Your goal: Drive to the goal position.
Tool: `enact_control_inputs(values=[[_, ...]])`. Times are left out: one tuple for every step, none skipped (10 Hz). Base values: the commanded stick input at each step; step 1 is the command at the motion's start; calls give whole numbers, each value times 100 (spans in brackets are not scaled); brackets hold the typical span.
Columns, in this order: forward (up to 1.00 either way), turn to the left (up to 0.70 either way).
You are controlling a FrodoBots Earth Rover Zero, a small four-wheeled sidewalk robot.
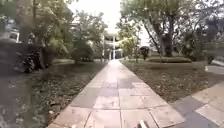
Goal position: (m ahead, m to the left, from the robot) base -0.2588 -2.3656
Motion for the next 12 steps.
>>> enact_control_inputs(values=[[100,0],[100,-5],[100,-35],[100,-15],[100,0],[100,0],[100,0],[100,0],[100,0],[100,0],[100,0],[100,0]])
